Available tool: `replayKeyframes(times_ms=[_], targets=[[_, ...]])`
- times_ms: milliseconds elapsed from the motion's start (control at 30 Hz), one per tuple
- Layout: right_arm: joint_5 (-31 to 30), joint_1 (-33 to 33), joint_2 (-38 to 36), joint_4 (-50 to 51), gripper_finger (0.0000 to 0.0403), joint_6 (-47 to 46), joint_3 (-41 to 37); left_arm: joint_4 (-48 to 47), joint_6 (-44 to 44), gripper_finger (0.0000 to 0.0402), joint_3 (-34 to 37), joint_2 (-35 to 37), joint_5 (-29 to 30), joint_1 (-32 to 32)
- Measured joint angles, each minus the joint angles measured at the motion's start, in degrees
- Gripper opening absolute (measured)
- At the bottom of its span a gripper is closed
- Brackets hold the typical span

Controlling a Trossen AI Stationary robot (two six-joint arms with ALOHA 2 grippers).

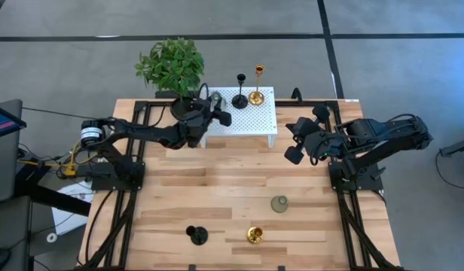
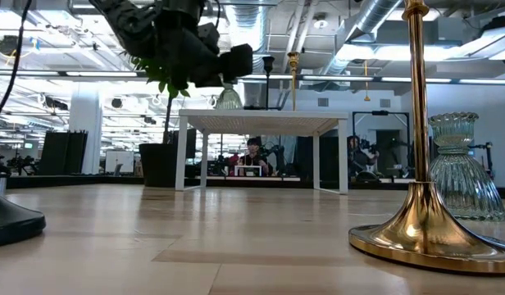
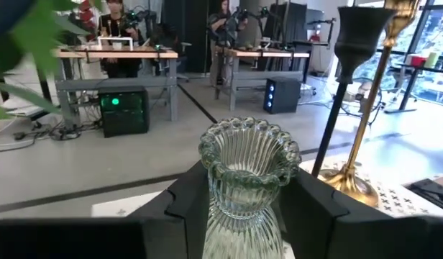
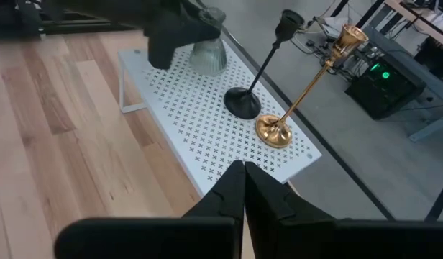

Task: Pick & Place candle stick holders
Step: Put the top green glass candle holder on the shelf

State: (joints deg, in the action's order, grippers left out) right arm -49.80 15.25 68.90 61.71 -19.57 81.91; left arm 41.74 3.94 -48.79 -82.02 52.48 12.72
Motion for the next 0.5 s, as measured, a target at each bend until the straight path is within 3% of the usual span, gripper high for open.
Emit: replayKeyframes(times_ms=[233,500], targets=[[-1.11,0.02,0.02,-0.64,0.0000,0.00,0.00,-0.20,-0.61,0.0138,-3.07,-4.63,-0.35,0.95],[-1.28,0.04,0.02,-0.68,0.0000,0.00,0.00,0.09,-3.04,0.0138,-3.11,-4.83,5.12,1.32]])
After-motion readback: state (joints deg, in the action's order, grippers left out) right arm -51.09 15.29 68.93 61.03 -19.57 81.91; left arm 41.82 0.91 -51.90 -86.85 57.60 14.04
